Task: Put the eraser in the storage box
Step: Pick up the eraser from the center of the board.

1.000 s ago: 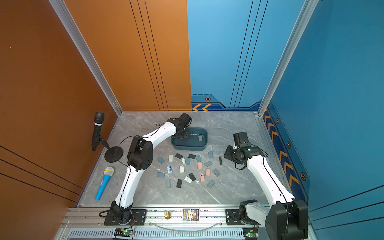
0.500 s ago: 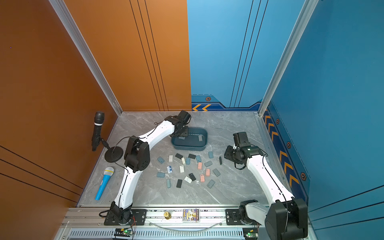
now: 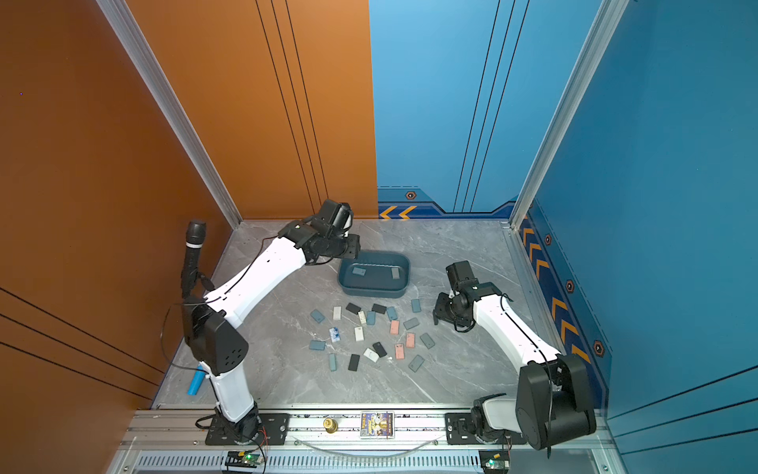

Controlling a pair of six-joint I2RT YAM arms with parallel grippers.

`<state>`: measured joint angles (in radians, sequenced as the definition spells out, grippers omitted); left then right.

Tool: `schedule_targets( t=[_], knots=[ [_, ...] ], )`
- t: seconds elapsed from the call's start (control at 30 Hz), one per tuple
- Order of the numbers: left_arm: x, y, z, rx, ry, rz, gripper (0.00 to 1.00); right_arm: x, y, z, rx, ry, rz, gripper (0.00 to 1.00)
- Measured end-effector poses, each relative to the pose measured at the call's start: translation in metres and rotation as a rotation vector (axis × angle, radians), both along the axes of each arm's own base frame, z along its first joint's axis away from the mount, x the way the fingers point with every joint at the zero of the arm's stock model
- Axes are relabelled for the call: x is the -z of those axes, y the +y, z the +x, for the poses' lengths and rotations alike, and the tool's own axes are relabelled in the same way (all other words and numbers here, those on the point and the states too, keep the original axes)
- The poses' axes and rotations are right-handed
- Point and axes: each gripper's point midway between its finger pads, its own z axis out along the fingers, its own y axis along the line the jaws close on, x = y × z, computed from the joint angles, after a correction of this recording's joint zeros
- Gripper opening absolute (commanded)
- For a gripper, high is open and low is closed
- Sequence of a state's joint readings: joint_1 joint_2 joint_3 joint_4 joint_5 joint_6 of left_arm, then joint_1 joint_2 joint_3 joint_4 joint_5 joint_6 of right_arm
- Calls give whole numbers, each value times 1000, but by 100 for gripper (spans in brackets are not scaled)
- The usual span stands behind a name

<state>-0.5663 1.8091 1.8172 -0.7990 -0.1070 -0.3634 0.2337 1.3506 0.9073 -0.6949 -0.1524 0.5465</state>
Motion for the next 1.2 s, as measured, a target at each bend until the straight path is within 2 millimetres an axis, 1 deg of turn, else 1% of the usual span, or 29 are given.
schedule_targets(
  t=[0.1, 0.13, 0.23, 0.33, 0.4, 0.53, 0.6, 0.7, 0.87, 1.07, 1.2],
  knots=[
    [-2, 16, -22, 34, 12, 6, 53, 11, 4, -2, -20, 35, -19, 45],
    [-2, 22, -26, 38, 14, 7, 53, 13, 5, -3, -26, 43, -26, 45],
    [5, 49, -40, 27, 42, 2, 51, 21, 7, -5, -42, 65, -44, 45],
    [18, 74, -46, -1, 79, -4, 50, 27, 9, -7, -53, 85, -57, 45],
    [33, 92, -52, -25, 117, -6, 49, 32, 10, -8, -60, 96, -73, 45],
    [55, 113, -62, -53, 160, -24, 48, 39, 12, -10, -75, 116, -101, 45],
    [60, 118, -66, -57, 160, -37, 48, 42, 11, -11, -77, 125, -116, 45],
    [61, 125, -70, -60, 133, -65, 48, 45, 7, -11, -71, 130, -139, 44],
    [58, 132, -67, -62, 86, -102, 47, 46, 6, -10, -62, 129, -150, 44],
    [66, 133, -65, -61, 80, -130, 45, 48, 5, -2, -57, 134, -170, 44],
    [66, 131, -65, -54, 80, -140, 45, 49, 7, 8, -56, 136, -175, 39]
  ],
)
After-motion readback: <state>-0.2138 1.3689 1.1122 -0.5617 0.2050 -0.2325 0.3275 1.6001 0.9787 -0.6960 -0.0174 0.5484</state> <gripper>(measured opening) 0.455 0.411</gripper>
